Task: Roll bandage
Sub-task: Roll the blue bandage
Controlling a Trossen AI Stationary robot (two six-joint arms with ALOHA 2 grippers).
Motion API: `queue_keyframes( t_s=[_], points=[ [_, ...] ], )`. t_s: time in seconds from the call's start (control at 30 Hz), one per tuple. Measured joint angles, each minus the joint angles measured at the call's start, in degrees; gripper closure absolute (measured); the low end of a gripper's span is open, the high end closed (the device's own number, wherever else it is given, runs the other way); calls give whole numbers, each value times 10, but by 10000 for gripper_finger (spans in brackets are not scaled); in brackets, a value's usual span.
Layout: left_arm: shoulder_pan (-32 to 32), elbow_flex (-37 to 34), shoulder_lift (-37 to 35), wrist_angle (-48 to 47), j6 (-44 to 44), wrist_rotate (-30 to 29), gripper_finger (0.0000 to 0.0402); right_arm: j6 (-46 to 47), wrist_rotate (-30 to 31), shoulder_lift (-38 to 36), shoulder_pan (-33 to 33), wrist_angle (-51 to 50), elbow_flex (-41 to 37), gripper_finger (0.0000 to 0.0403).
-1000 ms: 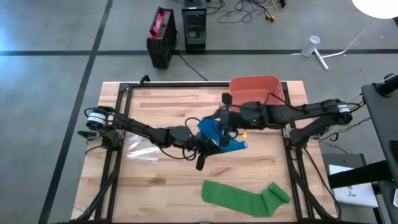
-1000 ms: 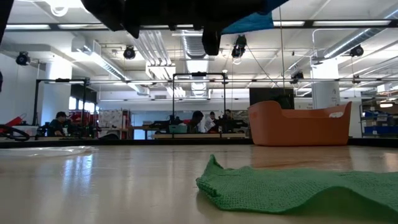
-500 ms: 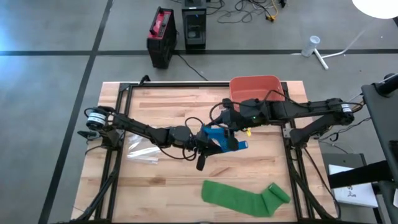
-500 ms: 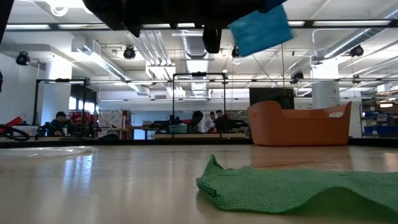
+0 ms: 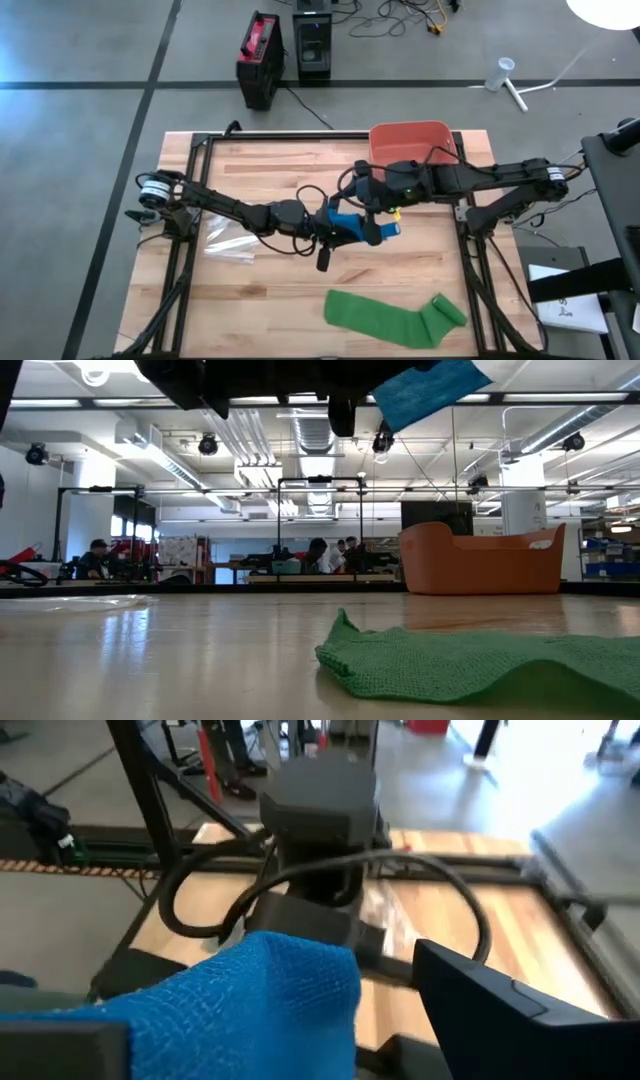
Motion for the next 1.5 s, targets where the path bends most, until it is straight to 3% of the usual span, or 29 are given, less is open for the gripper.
queue_keyframes(
  t_s=[0.13,0.23,0.57,0.83,1.07,1.3,1.5],
  points=[
    [-7,0,0,-1,20,0,401,-83,5,3,0,-32,0,141],
    [-17,0,0,0,39,5,401,-87,24,1,0,-62,-1,140],
    [-42,0,-8,2,58,4,401,25,25,-38,0,-179,-1,139],
    [-62,-5,-42,-2,57,9,401,61,15,-74,0,-313,0,111],
    [-75,-36,-83,-3,54,15,401,86,9,-107,2,-368,0,99],
    [-78,-100,-141,5,48,-32,401,109,10,-161,65,-365,-20,109],
    [-77,-182,-182,129,38,-45,401,135,28,-182,136,-330,-61,136]
  ],
)
